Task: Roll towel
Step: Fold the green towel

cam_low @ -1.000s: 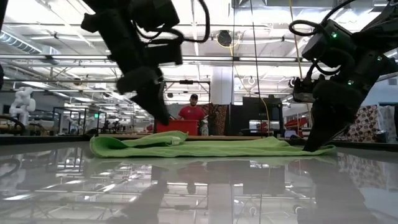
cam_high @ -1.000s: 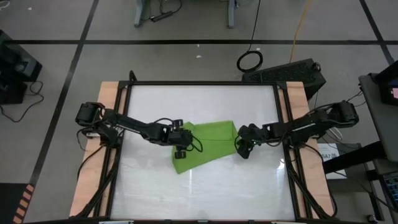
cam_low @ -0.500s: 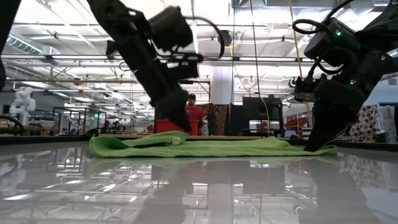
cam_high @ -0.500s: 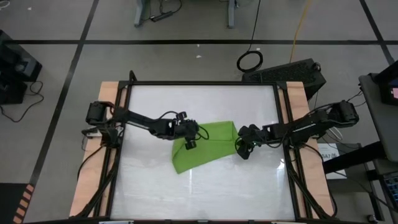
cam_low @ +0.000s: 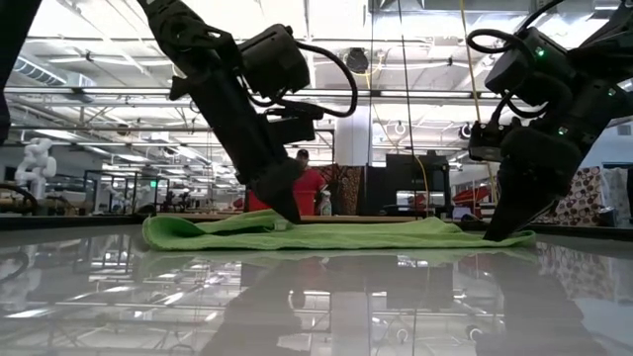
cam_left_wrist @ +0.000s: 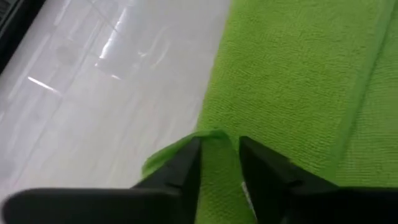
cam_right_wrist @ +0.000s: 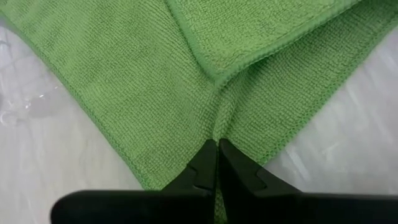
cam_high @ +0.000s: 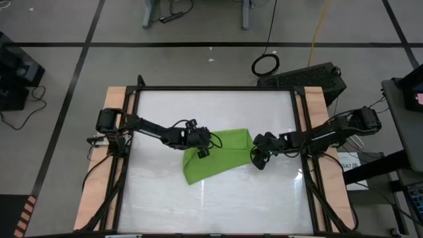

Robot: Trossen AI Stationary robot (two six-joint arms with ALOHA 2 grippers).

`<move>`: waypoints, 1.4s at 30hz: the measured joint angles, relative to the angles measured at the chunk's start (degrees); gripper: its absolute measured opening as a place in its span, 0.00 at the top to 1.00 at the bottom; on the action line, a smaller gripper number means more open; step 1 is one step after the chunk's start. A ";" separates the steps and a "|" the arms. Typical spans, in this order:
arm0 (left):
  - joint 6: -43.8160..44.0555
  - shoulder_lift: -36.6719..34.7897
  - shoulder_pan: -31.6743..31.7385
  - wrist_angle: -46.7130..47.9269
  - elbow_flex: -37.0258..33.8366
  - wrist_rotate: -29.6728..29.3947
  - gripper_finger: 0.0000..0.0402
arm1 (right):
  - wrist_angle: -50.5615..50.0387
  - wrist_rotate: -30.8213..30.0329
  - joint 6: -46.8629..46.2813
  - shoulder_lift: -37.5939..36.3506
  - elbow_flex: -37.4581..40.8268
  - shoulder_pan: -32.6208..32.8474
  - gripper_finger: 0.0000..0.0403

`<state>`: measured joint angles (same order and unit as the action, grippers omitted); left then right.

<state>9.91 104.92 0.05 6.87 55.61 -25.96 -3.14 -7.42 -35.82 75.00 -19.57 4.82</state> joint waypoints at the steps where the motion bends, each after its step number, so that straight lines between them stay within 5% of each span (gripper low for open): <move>1: -0.59 0.00 0.00 0.00 0.00 -0.18 0.80 | 0.00 0.00 0.31 -0.01 0.00 -0.02 0.98; 5: -3.79 0.00 0.00 0.04 0.00 -0.22 0.98 | 0.02 0.04 3.44 -1.08 0.02 0.16 0.98; 20: -6.31 -0.38 -0.59 0.41 0.01 1.72 1.00 | -0.67 -15.91 30.93 -6.41 -0.28 6.46 0.68; 31: -7.33 -2.69 -0.57 -0.87 0.09 2.61 1.00 | 9.03 -20.67 49.80 -0.78 -0.42 6.93 0.67; 42: -5.82 -2.69 -0.17 -0.46 0.09 7.06 0.98 | 12.49 -17.17 50.01 5.80 -0.55 4.32 0.67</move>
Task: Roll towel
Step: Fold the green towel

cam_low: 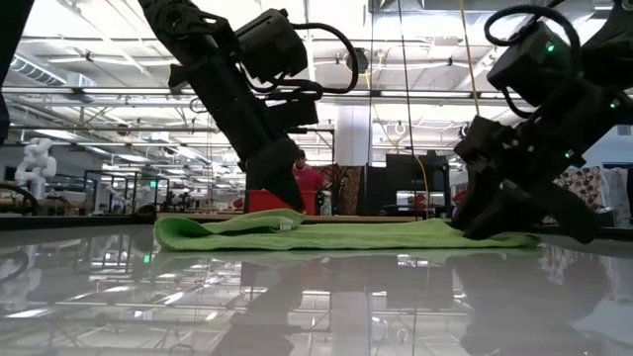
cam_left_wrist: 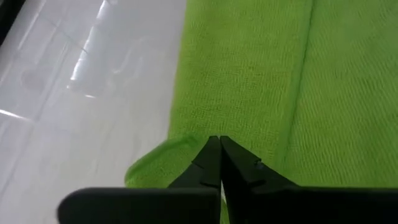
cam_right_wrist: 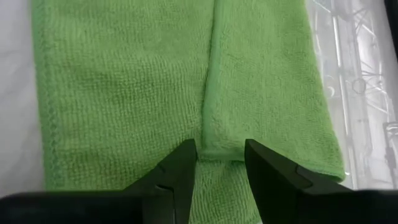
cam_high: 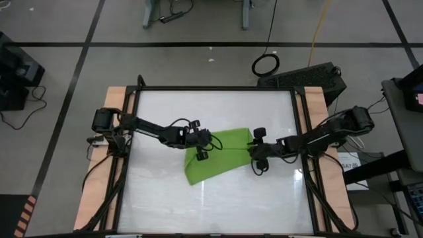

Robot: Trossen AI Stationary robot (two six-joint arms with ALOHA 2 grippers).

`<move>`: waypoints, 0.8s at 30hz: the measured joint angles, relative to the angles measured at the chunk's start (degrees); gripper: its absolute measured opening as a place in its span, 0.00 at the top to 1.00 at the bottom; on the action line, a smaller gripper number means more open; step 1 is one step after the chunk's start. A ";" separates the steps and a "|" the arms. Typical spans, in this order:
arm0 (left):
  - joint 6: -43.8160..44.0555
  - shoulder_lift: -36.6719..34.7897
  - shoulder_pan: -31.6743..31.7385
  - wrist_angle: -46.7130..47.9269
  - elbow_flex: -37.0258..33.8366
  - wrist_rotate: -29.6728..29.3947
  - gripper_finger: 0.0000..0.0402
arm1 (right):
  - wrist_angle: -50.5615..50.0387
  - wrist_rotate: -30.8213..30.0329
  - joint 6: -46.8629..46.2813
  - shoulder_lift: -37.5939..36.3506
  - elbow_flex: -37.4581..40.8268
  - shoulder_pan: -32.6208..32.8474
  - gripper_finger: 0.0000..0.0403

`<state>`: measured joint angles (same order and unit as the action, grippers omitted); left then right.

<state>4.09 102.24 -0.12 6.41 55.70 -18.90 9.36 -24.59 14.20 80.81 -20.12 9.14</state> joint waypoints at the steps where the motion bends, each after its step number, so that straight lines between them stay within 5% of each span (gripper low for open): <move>1: 0.09 0.00 0.00 0.01 0.00 -0.04 0.95 | 0.38 0.11 0.01 0.11 -0.02 -0.20 0.67; 6: 1.56 0.00 0.00 -0.02 0.00 -1.99 0.80 | 1.15 0.97 0.04 0.89 -0.02 -0.91 0.74; 13: 1.61 0.00 0.00 0.05 0.00 -1.17 0.61 | 0.77 0.96 -0.84 1.35 -0.02 -0.97 0.97; 24: 3.60 -3.93 -0.28 1.21 -0.09 -0.39 0.58 | -0.25 0.95 -3.04 0.03 0.07 -0.98 0.99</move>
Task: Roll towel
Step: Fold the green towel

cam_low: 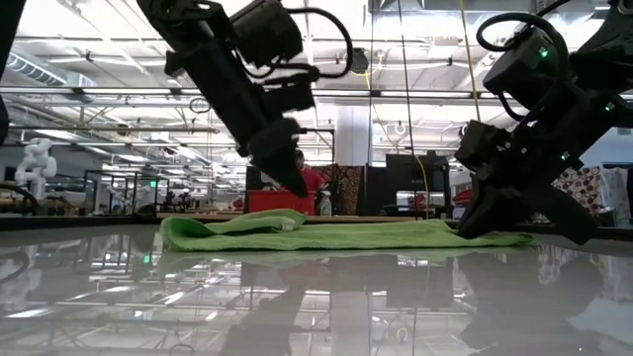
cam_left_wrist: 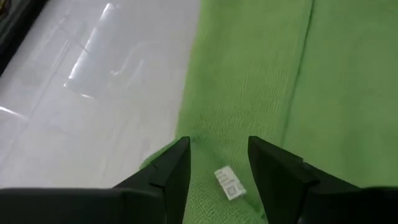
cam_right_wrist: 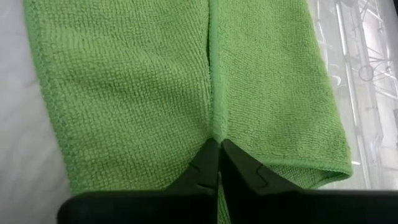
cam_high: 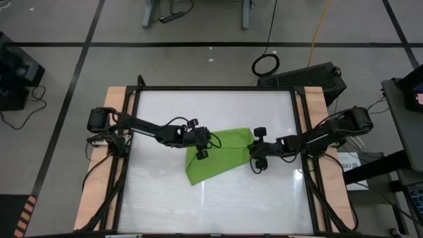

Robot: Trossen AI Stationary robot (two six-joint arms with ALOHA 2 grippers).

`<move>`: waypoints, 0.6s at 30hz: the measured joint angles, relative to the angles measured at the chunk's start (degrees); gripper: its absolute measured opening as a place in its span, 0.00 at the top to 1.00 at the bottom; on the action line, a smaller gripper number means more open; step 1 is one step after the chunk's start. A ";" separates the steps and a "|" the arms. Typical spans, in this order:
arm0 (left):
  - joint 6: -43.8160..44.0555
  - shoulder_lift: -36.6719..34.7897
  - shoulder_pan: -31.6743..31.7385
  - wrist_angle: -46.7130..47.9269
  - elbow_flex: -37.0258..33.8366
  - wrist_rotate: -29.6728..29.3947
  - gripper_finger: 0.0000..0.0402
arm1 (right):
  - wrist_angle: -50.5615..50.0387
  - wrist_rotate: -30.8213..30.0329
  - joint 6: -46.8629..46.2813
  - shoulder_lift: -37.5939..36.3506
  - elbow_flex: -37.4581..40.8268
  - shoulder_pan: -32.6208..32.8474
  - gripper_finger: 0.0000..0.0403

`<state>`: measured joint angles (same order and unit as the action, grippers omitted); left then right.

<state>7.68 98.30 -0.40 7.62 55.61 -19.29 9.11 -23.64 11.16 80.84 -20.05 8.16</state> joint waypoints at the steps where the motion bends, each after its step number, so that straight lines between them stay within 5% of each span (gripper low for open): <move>1: 0.92 -0.60 0.04 0.00 0.00 -0.04 0.58 | -0.05 0.00 0.00 0.00 0.00 0.00 0.99; 18: 4.00 5.66 3.60 -3.74 0.04 3.15 0.58 | 0.20 -0.02 -0.04 -0.07 0.00 0.00 1.00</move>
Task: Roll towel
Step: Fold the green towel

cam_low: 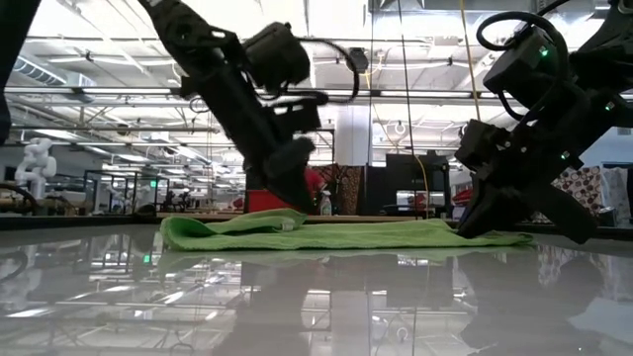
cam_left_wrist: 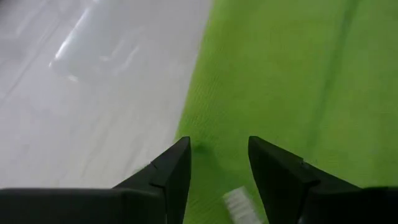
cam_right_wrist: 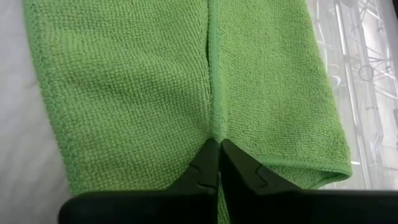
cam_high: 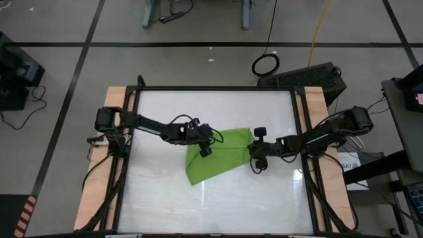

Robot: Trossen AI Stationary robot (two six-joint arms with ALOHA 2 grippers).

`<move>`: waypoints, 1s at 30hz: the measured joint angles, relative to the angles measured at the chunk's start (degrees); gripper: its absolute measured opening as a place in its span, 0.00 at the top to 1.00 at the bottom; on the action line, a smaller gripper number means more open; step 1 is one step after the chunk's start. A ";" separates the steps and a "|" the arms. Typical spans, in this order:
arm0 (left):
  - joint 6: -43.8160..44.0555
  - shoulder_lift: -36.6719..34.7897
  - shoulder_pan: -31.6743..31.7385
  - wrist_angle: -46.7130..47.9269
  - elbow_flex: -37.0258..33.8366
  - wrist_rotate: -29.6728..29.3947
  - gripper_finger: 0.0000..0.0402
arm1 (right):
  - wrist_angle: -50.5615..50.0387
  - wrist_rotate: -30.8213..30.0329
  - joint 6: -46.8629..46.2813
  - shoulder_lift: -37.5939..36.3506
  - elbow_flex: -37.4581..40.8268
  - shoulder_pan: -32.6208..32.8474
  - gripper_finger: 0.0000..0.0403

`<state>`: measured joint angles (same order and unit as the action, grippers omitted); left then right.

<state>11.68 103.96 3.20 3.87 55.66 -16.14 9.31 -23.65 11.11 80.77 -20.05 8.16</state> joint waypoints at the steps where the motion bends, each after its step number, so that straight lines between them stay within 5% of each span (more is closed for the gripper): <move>1: 0.06 0.41 0.35 0.25 -0.04 -0.14 0.58 | 0.01 0.00 -0.04 0.00 0.00 0.00 1.00; 6: 1.53 1.84 2.06 0.19 -0.02 -0.69 0.63 | -0.03 -0.01 -1.32 0.00 0.00 0.00 1.00; 13: -2.27 1.84 3.17 -0.34 -0.02 -0.31 0.97 | -0.08 -0.01 -1.59 0.00 0.00 0.00 1.00; 30: -6.51 -7.11 0.15 0.56 0.07 0.59 1.00 | -4.65 -0.01 -2.98 -7.29 -0.69 0.18 1.00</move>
<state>5.17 96.85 3.35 4.43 55.72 -15.55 4.66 -23.66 8.13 73.48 -20.75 8.35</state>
